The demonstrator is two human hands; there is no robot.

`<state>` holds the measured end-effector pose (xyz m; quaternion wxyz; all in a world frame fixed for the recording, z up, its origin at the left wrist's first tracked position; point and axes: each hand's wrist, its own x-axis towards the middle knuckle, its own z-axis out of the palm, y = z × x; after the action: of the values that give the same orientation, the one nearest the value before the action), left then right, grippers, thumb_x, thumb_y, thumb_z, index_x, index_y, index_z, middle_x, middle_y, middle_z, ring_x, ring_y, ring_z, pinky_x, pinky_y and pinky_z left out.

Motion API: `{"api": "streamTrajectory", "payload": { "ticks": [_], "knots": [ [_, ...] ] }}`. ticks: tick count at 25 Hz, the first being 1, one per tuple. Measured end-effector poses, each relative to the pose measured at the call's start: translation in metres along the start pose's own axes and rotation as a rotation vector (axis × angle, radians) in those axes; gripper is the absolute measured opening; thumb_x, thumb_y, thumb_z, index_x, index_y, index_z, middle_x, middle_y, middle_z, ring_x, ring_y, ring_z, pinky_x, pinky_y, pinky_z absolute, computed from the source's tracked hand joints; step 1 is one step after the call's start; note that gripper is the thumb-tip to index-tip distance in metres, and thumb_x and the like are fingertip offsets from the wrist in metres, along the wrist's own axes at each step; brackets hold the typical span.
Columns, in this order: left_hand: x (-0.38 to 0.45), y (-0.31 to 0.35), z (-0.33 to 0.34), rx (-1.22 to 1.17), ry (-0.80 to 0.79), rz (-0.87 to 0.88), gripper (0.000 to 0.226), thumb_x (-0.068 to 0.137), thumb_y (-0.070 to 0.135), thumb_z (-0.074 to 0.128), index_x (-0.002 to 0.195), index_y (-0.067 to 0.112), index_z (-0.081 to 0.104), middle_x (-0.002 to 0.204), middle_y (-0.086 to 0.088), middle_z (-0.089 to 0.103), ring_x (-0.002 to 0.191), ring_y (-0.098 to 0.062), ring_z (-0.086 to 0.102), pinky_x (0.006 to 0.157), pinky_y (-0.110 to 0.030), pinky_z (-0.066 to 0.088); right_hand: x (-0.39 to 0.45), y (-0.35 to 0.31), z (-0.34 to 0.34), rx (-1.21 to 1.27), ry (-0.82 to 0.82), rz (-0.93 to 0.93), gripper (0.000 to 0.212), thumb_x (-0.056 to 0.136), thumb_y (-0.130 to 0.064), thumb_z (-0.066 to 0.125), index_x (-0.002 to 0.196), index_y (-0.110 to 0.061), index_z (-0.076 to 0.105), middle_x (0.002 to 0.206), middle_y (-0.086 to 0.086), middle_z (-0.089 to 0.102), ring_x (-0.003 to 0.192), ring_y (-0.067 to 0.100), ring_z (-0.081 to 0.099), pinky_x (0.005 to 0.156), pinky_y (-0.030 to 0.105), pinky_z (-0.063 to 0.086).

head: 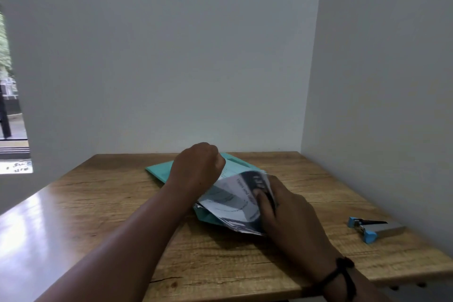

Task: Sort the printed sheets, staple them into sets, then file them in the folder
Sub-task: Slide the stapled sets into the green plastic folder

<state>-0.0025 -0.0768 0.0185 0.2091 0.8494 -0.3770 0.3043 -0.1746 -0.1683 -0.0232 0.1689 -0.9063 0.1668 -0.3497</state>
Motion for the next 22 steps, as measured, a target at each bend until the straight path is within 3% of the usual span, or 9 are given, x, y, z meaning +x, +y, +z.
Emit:
{"api": "streamTrajectory", "payload": {
  "ticks": [2, 5, 8, 10, 12, 15, 17, 19, 22],
  "knots": [
    [0.001, -0.002, -0.003, -0.010, 0.023, -0.019, 0.027, 0.092, 0.024, 0.046, 0.086, 0.009, 0.067, 0.087, -0.004, 0.066, 0.079, -0.023, 0.060, 0.067, -0.033, 0.046, 0.000, 0.012, -0.006, 0.025, -0.004, 0.079, 0.034, 0.100, -0.035, 0.036, 0.132, -0.046, 0.040, 0.091, -0.013, 0.064, 0.072, 0.001, 0.055, 0.060, 0.019, 0.045],
    [-0.002, 0.000, -0.005, 0.002, 0.039, 0.002, 0.028, 0.094, 0.026, 0.045, 0.087, 0.009, 0.067, 0.087, -0.004, 0.066, 0.078, -0.023, 0.061, 0.067, -0.034, 0.046, -0.004, 0.027, -0.017, 0.057, 0.017, 0.166, 0.035, 0.098, -0.025, 0.041, 0.121, -0.050, 0.050, 0.087, -0.023, 0.062, 0.070, -0.009, 0.050, 0.054, 0.010, 0.038],
    [-0.005, 0.005, -0.002, 0.034, -0.006, 0.082, 0.029, 0.093, 0.030, 0.045, 0.089, 0.012, 0.068, 0.090, -0.001, 0.067, 0.078, -0.020, 0.062, 0.068, -0.034, 0.051, -0.002, 0.039, -0.018, 0.026, -0.020, 0.196, 0.042, 0.093, -0.017, 0.046, 0.123, -0.043, 0.059, 0.111, -0.021, 0.067, 0.087, -0.006, 0.056, 0.065, 0.004, 0.038],
    [-0.008, 0.007, 0.002, 0.045, -0.096, 0.154, 0.030, 0.092, 0.039, 0.048, 0.105, 0.020, 0.067, 0.106, 0.003, 0.067, 0.092, -0.018, 0.062, 0.073, -0.032, 0.049, 0.001, 0.043, -0.014, -0.019, -0.104, 0.205, 0.044, 0.093, -0.018, 0.046, 0.128, -0.042, 0.057, 0.125, -0.016, 0.063, 0.102, 0.002, 0.057, 0.073, 0.012, 0.040],
    [-0.010, 0.006, 0.007, 0.062, -0.253, 0.169, 0.049, 0.086, 0.050, 0.056, 0.130, 0.027, 0.051, 0.127, 0.007, 0.058, 0.110, -0.018, 0.056, 0.083, -0.032, 0.046, 0.005, 0.045, -0.009, -0.081, -0.184, 0.201, 0.046, 0.092, -0.020, 0.044, 0.129, -0.046, 0.055, 0.125, -0.016, 0.063, 0.103, 0.004, 0.059, 0.073, 0.017, 0.043],
    [-0.011, 0.001, 0.015, 0.160, -0.455, 0.107, 0.072, 0.082, 0.056, 0.062, 0.142, 0.028, 0.035, 0.135, 0.004, 0.053, 0.117, -0.021, 0.055, 0.090, -0.036, 0.046, 0.014, 0.050, -0.005, -0.053, -0.259, 0.227, 0.034, 0.092, -0.023, 0.044, 0.109, -0.044, 0.065, 0.106, -0.015, 0.069, 0.088, 0.004, 0.063, 0.066, 0.020, 0.045],
    [-0.010, -0.002, 0.019, 0.206, -0.415, 0.143, 0.051, 0.088, 0.045, 0.057, 0.135, 0.026, 0.046, 0.126, 0.002, 0.060, 0.110, -0.021, 0.058, 0.087, -0.034, 0.047, 0.023, 0.047, -0.010, 0.115, -0.384, 0.308, 0.021, 0.095, -0.022, 0.046, 0.092, -0.031, 0.064, 0.079, -0.006, 0.071, 0.057, 0.008, 0.060, 0.049, 0.020, 0.042],
    [-0.009, -0.001, 0.018, 0.198, -0.333, 0.173, 0.033, 0.092, 0.031, 0.049, 0.123, 0.024, 0.057, 0.117, -0.001, 0.065, 0.103, -0.022, 0.061, 0.082, -0.032, 0.048, 0.033, 0.041, -0.015, 0.378, -0.506, 0.457, 0.018, 0.098, -0.018, 0.046, 0.094, -0.020, 0.063, 0.058, 0.000, 0.065, 0.034, 0.011, 0.043, 0.034, 0.017, 0.029],
    [-0.008, -0.001, 0.022, 0.153, -0.293, 0.181, 0.033, 0.095, 0.025, 0.042, 0.122, 0.023, 0.061, 0.116, -0.004, 0.066, 0.103, -0.025, 0.062, 0.082, -0.034, 0.050, 0.052, 0.039, -0.014, 0.424, -0.504, 0.555, 0.017, 0.098, -0.018, 0.047, 0.089, -0.012, 0.061, 0.047, -0.003, 0.055, 0.030, 0.009, 0.032, 0.034, 0.014, 0.020]
  ]
}}
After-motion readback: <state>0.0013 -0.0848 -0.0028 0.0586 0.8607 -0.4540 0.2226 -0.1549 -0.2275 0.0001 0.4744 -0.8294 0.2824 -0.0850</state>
